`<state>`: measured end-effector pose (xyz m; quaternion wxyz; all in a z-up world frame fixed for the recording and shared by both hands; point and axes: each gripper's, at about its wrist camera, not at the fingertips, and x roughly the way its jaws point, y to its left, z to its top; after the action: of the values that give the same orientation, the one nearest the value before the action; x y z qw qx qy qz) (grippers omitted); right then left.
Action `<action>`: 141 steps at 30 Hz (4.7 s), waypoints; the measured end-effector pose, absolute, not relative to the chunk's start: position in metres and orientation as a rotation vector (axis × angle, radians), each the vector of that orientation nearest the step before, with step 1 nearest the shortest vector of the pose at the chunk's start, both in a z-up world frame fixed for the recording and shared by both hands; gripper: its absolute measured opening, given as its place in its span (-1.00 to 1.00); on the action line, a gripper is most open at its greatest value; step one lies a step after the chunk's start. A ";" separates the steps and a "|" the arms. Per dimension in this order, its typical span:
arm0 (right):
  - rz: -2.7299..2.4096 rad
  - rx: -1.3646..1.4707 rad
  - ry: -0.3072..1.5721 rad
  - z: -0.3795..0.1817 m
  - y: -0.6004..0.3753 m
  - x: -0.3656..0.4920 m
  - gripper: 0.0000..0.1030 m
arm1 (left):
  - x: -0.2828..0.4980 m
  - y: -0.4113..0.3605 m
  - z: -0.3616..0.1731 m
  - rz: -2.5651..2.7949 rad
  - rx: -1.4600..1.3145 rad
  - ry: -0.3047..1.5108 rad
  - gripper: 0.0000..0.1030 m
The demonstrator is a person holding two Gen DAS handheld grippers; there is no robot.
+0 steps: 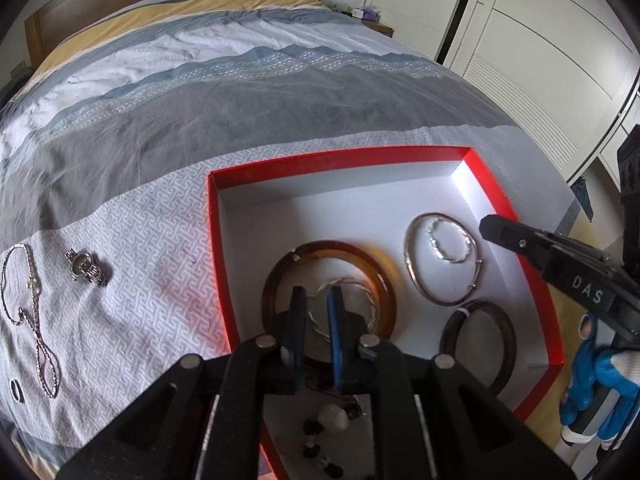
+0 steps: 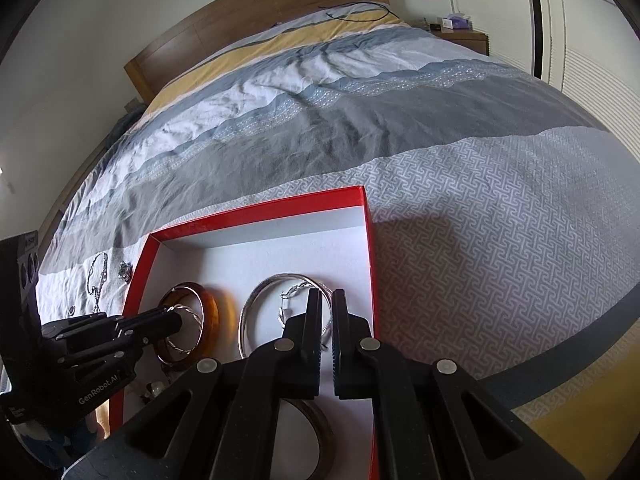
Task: Organize jewelry
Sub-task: 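Open both grippers to release the hoop and bangle inside the red box, then withdraw both grippers from the box toward the remaining jewelry, then grasp a silver ring with the left gripper while the right grasps the silver wristwatch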
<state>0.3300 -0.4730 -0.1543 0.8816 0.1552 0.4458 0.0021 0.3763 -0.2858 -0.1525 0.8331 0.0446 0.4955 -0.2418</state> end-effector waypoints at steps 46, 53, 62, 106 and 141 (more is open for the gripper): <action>0.064 0.179 0.915 -0.067 -0.339 0.157 -0.14 | 0.178 -0.107 -0.027 -0.210 0.070 0.868 -0.19; 0.079 0.169 0.909 -0.060 -0.323 0.134 -0.11 | 0.152 -0.090 -0.013 -0.196 0.060 0.837 -0.17; 0.100 0.162 0.893 -0.051 -0.308 0.118 -0.08 | 0.129 -0.065 -0.005 -0.158 0.044 0.817 -0.16; 0.215 0.150 0.964 -0.082 -0.260 0.165 0.01 | 0.164 0.027 -0.084 -0.030 -0.033 0.977 -0.16; 0.331 0.016 1.116 -0.150 -0.212 0.441 0.15 | 0.365 -0.012 -0.171 -0.276 0.004 1.006 -0.53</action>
<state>0.4410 -0.2118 -0.1502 0.8352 0.0076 0.5271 0.1563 0.3649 -0.0123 -0.1714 0.8670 0.0020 0.4807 -0.1317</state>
